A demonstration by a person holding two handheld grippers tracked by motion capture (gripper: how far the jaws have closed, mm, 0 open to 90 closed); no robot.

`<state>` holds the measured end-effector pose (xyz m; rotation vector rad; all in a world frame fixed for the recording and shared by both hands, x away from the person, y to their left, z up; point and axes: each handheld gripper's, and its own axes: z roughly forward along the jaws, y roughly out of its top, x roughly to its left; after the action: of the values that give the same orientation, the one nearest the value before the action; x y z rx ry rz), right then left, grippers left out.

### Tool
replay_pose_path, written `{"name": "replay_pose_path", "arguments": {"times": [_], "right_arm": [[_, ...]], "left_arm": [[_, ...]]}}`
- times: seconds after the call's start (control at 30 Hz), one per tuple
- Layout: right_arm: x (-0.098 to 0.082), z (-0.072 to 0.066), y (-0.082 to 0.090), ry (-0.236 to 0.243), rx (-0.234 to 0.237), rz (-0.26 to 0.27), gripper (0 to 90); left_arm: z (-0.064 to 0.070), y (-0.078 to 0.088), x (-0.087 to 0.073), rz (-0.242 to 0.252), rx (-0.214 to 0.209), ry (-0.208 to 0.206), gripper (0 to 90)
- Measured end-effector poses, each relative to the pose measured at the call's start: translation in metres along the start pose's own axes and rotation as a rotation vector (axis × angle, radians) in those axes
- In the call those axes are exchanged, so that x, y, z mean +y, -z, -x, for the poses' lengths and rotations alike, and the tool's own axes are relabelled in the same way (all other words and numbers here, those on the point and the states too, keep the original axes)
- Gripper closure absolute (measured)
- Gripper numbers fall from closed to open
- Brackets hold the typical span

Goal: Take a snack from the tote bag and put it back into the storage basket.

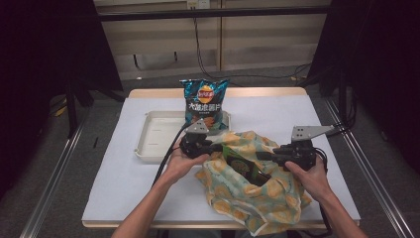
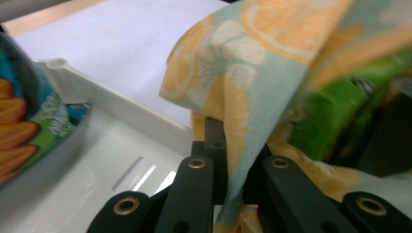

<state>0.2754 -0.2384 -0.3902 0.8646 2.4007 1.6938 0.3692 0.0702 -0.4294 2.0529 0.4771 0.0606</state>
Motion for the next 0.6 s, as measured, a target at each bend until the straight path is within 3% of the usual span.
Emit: {"name": "replay_pose_path", "arguments": {"times": [0.07, 0.1, 0.13, 0.17, 0.4, 0.47, 0.53, 0.6], "right_arm": [[0.000, 0.000, -0.001, -0.004, 0.019, 0.000, 89.1], [0.000, 0.000, 0.000, 0.001, 0.015, 0.003, 88.1], [0.000, 0.000, 0.000, 0.001, 0.015, 0.003, 88.1], [0.000, 0.001, 0.003, -0.004, -0.003, 0.018, 85.1], [0.000, 0.006, 0.018, -0.017, -0.076, 0.066, 86.2], [-0.001, 0.008, 0.020, -0.025, -0.084, 0.076, 86.0], [-0.002, 0.010, 0.021, -0.031, -0.136, 0.071, 86.5], [-0.004, 0.013, 0.022, -0.045, -0.143, 0.073, 85.5]], "left_arm": [[0.005, -0.008, 0.000, -0.025, -0.013, -0.009, 75.8], [0.010, -0.014, -0.001, -0.063, -0.035, -0.053, 74.5], [0.010, -0.014, -0.001, -0.063, -0.035, -0.053, 74.8], [0.013, -0.016, -0.002, -0.079, -0.064, -0.076, 76.6], [0.017, -0.016, -0.011, -0.121, -0.093, -0.097, 76.5], [0.019, -0.016, -0.012, -0.130, -0.111, -0.117, 75.5], [0.022, -0.017, -0.012, -0.153, -0.110, -0.139, 75.7], [0.027, -0.019, -0.013, -0.169, -0.110, -0.153, 75.7]]}}
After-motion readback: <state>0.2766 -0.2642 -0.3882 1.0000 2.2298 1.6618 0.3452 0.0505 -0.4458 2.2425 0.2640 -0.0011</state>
